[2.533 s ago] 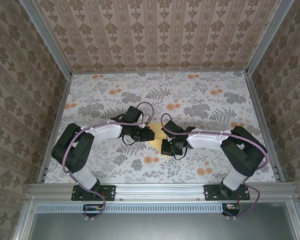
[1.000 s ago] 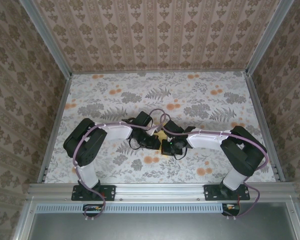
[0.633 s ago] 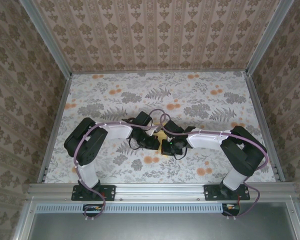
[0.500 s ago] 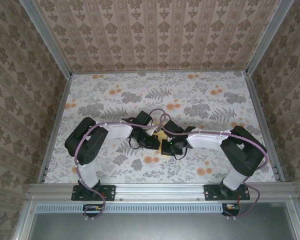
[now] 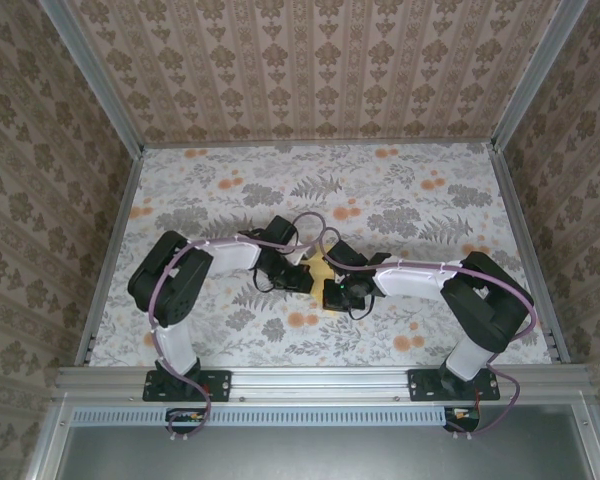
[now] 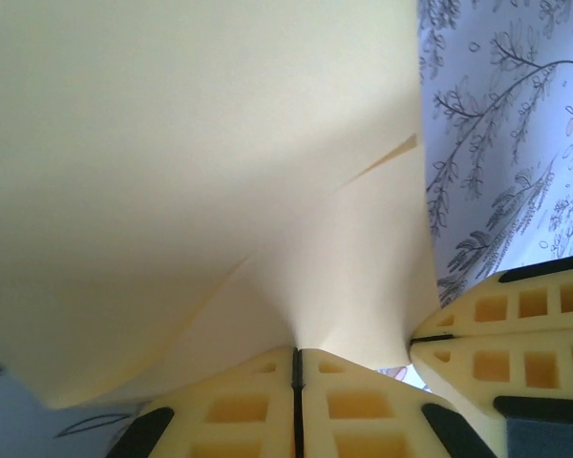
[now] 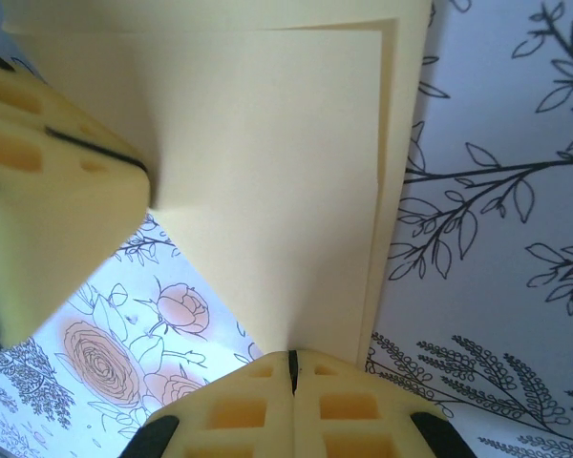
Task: Fold a paper plane with a square sheet of paper (fold left side to right side)
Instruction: Third fold the triangle at the center of the table.
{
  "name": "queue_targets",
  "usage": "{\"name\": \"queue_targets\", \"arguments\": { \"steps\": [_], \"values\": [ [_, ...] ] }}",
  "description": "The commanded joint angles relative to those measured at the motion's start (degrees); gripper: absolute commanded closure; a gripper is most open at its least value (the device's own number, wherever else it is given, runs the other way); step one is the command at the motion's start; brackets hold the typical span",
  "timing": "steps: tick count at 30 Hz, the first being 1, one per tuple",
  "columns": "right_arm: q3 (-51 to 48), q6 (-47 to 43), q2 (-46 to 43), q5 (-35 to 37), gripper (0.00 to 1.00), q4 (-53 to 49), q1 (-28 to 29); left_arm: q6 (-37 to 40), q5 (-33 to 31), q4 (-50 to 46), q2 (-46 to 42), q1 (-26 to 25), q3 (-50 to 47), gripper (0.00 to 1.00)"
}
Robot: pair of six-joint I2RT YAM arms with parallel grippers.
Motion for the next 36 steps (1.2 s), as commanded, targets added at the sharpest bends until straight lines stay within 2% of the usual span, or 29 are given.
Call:
{"name": "queue_targets", "arguments": {
  "steps": [1, 13, 25, 31, 36],
  "values": [
    [-1.70, -0.63, 2.36, 2.51, 1.00, -8.57, -0.11, 3.25, -5.10, -3.60, 1.16, 2.19, 1.55, 0.91],
    [-1.62, -0.85, 2.04, 2.59, 1.00, -9.08, -0.10, 6.60, -6.10, -6.85, 1.95, 6.93, 4.02, 0.91],
    [-1.02, -1.32, 2.07, 2.16, 1.00, -8.74, -0.05, 7.28, -5.98, -7.84, 1.52, 8.43, 4.99, 0.91],
    [-1.18, -1.77, -0.16, 1.23, 1.00, -4.36, -0.09, 6.55, -5.00, -8.05, -1.64, 9.05, 4.93, 0.84],
    [-0.69, -6.13, -7.47, 3.23, 0.74, -1.58, -0.88, 2.87, -3.80, -5.18, -7.60, 9.29, 1.64, 0.65]
  ]
}}
